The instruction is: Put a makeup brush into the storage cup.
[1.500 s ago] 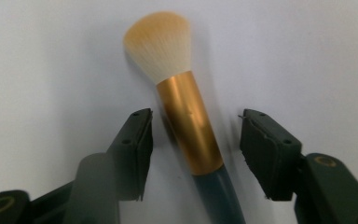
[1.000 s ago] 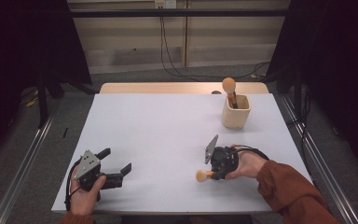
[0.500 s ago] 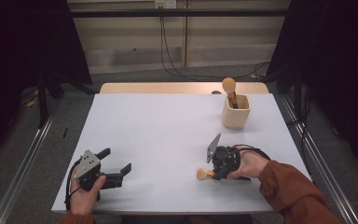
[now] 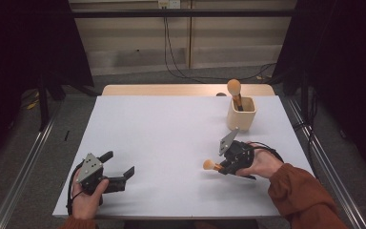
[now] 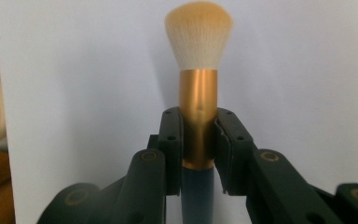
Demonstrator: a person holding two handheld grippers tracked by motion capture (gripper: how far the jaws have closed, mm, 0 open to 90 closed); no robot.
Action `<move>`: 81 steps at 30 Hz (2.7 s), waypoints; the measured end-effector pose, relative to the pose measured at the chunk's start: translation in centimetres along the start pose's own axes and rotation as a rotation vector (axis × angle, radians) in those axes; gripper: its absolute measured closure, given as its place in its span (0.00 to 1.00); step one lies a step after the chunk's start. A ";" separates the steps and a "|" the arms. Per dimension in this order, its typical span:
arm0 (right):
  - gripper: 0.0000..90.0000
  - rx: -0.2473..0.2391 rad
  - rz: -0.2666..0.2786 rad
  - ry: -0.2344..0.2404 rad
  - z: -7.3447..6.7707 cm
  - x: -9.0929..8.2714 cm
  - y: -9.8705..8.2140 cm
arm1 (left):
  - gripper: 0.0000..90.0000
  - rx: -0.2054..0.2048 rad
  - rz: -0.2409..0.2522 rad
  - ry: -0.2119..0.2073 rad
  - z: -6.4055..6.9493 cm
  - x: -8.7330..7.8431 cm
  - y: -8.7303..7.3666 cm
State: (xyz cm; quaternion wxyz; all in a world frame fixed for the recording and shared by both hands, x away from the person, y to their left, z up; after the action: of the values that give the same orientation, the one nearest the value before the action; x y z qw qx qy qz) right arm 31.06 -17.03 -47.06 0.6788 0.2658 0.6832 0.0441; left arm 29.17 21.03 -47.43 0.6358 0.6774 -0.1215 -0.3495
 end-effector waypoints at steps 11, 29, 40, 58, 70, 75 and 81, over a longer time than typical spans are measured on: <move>0.83 0.051 0.175 -0.106 0.6 -2.6 0.5 | 0.03 -0.002 0.002 -0.002 0.0 0.0 0.0; 0.83 0.256 0.437 -0.177 1.3 -3.5 -0.6 | 0.03 -0.008 0.008 -0.005 0.0 0.0 0.0; 0.83 0.292 0.594 -0.210 1.6 -3.9 -0.7 | 0.03 -0.007 0.011 -0.001 0.0 -0.1 0.1; 0.83 0.336 0.797 -0.294 2.0 -4.8 -1.6 | 0.03 -0.008 0.015 -0.004 0.1 -0.1 0.2; 0.83 0.327 0.889 -0.315 2.4 -6.4 -1.1 | 0.03 -0.009 0.011 -0.001 0.1 -0.1 0.1; 0.83 0.332 0.909 -0.334 2.7 -7.3 -0.9 | 0.03 -0.016 0.012 0.002 0.0 -0.1 0.1; 0.83 0.358 0.928 -0.362 3.6 -8.2 -1.1 | 0.03 -0.017 0.012 0.002 0.0 -0.1 0.1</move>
State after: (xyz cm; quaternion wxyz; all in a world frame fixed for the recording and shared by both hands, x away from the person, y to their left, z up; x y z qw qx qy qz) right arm 33.67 -22.54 -40.43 0.6390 0.6553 0.3625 0.1759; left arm 29.13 21.08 -47.31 0.6436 0.6718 -0.1219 -0.3460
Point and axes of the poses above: each handheld gripper's, and its own axes: x roughly forward along the jaws, y roughly out of its top, z roughly to its right, the point moved 5 cm from there along x, roughly forward along the jaws, and after that the axes turned 2 degrees about y, right-handed, at the moved point
